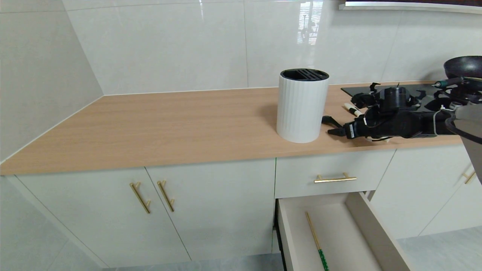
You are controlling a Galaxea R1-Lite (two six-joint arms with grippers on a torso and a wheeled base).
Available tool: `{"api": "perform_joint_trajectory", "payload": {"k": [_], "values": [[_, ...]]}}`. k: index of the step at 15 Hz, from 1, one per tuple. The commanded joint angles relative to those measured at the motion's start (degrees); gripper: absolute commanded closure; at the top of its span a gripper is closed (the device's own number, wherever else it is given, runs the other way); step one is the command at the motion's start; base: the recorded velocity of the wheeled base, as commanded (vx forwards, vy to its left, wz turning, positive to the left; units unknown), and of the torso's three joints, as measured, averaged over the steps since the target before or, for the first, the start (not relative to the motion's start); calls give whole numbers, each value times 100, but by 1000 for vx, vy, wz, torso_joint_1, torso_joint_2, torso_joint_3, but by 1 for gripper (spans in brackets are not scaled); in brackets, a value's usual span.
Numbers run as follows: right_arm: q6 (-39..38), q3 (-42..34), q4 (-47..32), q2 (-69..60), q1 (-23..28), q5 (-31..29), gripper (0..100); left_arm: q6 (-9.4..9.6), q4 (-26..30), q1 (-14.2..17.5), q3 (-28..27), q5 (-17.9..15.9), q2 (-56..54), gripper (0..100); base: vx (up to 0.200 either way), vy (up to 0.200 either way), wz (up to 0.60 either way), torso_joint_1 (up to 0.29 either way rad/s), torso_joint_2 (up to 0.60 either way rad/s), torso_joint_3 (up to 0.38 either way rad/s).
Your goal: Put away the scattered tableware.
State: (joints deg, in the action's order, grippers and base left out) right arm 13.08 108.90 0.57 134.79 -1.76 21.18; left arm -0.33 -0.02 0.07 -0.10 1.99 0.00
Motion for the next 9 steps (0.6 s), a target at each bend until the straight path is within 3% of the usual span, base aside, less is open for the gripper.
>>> {"api": "perform_joint_trajectory", "payload": {"k": [1,2,3,9], "values": [[2,35,-13,3,0,-17,0,-2,2,1,1,3,0,0,0,0,0,0,0,0],[2,44,-13,12,0,-17,0,-2,-6,1,1,-5,9,0,0,0,0,0,0,0],[2,53,-13,21,0,-17,100,-2,2,1,1,3,9,0,0,0,0,0,0,0],[28,176,-13,126,0,-17,100,-2,2,1,1,3,0,0,0,0,0,0,0,0]]}}
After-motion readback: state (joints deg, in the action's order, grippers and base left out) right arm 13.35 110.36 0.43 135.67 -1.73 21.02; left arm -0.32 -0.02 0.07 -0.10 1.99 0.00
